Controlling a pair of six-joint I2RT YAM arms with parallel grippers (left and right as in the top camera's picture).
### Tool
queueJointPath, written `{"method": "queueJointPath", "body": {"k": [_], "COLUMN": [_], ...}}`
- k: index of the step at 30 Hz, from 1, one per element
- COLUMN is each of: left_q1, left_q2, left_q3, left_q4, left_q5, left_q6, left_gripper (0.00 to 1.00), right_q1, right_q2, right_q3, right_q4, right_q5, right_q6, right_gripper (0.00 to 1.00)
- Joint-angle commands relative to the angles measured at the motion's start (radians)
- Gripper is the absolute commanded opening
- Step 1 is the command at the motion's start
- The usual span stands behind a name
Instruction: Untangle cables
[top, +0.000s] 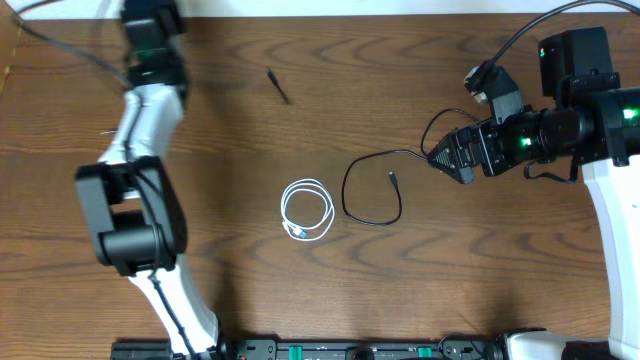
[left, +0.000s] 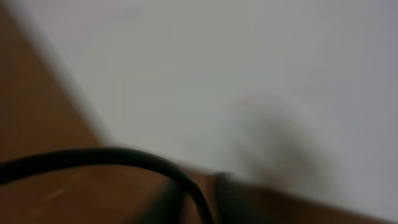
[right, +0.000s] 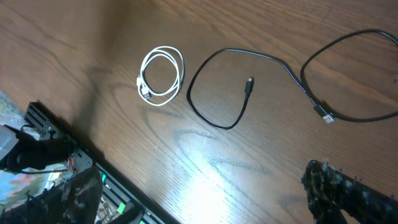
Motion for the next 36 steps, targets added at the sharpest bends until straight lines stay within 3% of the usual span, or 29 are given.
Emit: {"method": "queueJointPath", "body": {"k": [1, 2, 9, 14, 17, 27, 36], "left_q1": [0.116, 0.14, 0.21, 0.194, 0.181, 0.11, 0.006], "left_q2": [0.002, 0.002, -0.016, -0.039, -0.035, -0.019, -0.014], "left_q3": [0.013, 0.013, 0.013, 0.013, 0.013, 0.01, -0.008], "left_q4": [-0.053, -0.088, -0.246, -0.418, -0.489, -0.822, -0.909], "left_q5": [-0.074, -0.074, 0.003, 0.398, 0.528, 0.548, 0.525], "left_q6": [0.185, 0.159, 0.017, -0.019, -0.079, -0.11, -0.164], "left_gripper": [0.77, 0.96, 0.97, 0.98, 0.97, 0.98, 0.98], "right_q1": [-0.005, -0.005, -0.005, -0.004, -0.003, -0.003, -0.003], "right_q2": [-0.004, -0.004, -0.004, -0.004, -0.004, -0.004, -0.004], "right_q3": [0.002, 0.002, 0.002, 0.002, 0.002, 0.002, 0.002], "right_q4": [0.0, 0.002, 0.006, 0.005, 0.004, 0.01, 0.008], "right_q5": [-0.003, -0.002, -0.004, -0.004, -0.004, -0.011, -0.011], "right_q6": [0.009, 0.009, 0.023, 0.027, 0.027, 0.027, 0.019], "right_gripper": [0.99, 0.99, 0.99, 0.99, 0.99, 0.99, 0.99]}}
